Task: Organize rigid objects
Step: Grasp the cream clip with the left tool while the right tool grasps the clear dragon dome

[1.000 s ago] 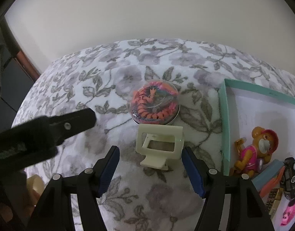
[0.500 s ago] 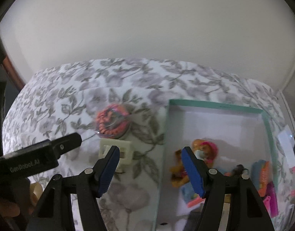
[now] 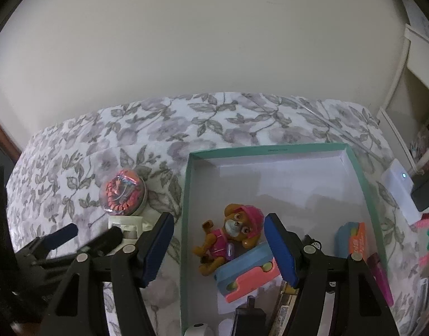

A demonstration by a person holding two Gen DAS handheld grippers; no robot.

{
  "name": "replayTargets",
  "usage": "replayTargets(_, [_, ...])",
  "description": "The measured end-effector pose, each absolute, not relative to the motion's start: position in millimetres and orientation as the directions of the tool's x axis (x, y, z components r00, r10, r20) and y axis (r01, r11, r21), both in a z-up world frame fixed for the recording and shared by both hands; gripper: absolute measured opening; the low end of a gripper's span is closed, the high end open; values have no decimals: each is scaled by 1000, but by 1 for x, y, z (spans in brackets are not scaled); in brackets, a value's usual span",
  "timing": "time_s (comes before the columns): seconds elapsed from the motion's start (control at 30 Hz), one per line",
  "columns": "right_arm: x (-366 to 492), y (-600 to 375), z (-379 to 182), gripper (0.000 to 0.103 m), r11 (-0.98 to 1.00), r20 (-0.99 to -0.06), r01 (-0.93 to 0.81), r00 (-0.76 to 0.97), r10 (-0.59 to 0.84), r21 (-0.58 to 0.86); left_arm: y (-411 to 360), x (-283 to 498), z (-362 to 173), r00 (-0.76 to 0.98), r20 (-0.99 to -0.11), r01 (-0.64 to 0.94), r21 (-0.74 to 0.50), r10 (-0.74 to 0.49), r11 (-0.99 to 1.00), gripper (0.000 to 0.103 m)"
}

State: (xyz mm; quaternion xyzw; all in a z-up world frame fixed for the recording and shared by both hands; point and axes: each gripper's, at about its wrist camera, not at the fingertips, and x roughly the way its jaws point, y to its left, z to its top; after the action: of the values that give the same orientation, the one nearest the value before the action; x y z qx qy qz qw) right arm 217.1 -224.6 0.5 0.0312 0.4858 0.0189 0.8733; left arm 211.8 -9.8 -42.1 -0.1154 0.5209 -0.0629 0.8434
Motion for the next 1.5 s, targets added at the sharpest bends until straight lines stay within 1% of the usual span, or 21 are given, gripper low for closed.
replayTargets(0.33, [216,-229,0,70,997,-847,16,529,59,80,-32,212,-50,449,-863,39,-240,-231,970,100])
replayTargets(0.4, [216,-227,-1,70,997,-848,12,527,60,78,-35,213,-52,448,-864,39,-238,-230,970,93])
replayTargets(0.53, [215,-224,-2,70,998,-850,6,524,52,65,-40,213,-58,443,-871,40,-219,-214,975,85])
replayTargets(0.6, [214,-223,-2,70,998,-851,5,523,48,59,-42,213,-61,435,-875,41,-217,-213,975,74])
replayTargets(0.67, [214,-223,-3,70,998,-851,6,523,46,58,-43,213,-62,427,-879,34,-219,-212,975,69])
replayTargets(0.77, [214,-221,-4,70,999,-851,2,524,40,49,-39,213,-62,420,-881,21,-229,-217,973,67])
replayTargets(0.93, [215,-216,-8,70,1000,-855,-9,517,30,30,-31,212,-62,407,-883,7,-252,-233,968,56])
replayTargets(1.27, [213,-207,-9,70,999,-856,-27,516,33,22,-7,213,-62,392,-889,-64,-284,-237,957,56])
replayTargets(1.5, [212,-193,-10,70,996,-847,-82,528,65,26,16,214,-63,389,-889,-118,-308,-242,944,56])
